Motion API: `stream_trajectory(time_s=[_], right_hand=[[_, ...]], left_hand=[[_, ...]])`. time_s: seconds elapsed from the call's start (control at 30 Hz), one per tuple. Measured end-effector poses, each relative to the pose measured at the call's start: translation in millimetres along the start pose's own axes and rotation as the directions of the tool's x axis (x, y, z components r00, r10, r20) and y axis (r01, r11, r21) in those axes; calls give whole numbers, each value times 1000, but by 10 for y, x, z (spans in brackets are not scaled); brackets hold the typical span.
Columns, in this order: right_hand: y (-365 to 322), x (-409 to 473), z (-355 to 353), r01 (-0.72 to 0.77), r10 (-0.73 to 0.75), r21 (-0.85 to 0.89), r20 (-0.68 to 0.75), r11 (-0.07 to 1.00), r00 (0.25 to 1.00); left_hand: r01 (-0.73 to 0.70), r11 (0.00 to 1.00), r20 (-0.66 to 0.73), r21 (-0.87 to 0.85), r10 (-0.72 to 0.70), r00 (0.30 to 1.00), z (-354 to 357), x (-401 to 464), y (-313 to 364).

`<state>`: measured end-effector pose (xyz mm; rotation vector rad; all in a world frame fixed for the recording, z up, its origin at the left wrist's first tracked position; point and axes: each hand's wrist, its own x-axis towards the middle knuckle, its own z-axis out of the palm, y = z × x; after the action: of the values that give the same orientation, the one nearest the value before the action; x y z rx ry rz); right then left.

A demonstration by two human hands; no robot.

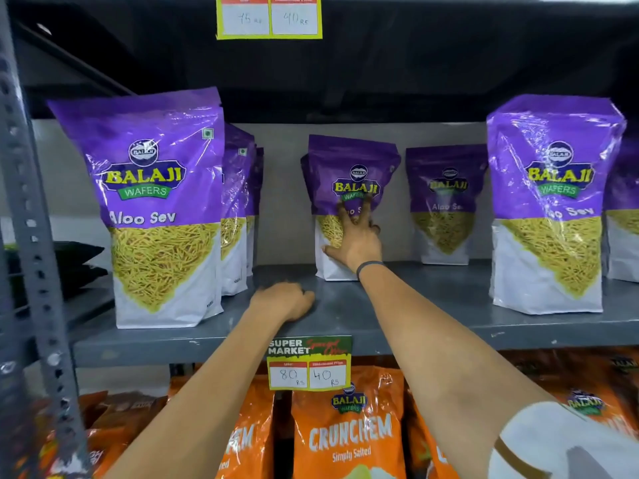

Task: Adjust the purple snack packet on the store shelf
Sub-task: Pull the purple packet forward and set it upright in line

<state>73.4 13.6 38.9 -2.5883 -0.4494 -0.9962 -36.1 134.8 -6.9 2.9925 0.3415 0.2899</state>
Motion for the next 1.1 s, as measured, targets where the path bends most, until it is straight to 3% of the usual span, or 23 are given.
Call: stream_trajectory(time_s=[0.7, 1.1], right_hand=[[49, -222, -202, 18, -19, -70, -20, 997, 1000], [47, -477, -407, 17, -18, -22, -55, 1000, 998]], left_hand=[[32, 999, 37, -3, -32, 999, -28, -33, 19], [58, 998, 52, -2, -58, 997, -37, -50, 27]])
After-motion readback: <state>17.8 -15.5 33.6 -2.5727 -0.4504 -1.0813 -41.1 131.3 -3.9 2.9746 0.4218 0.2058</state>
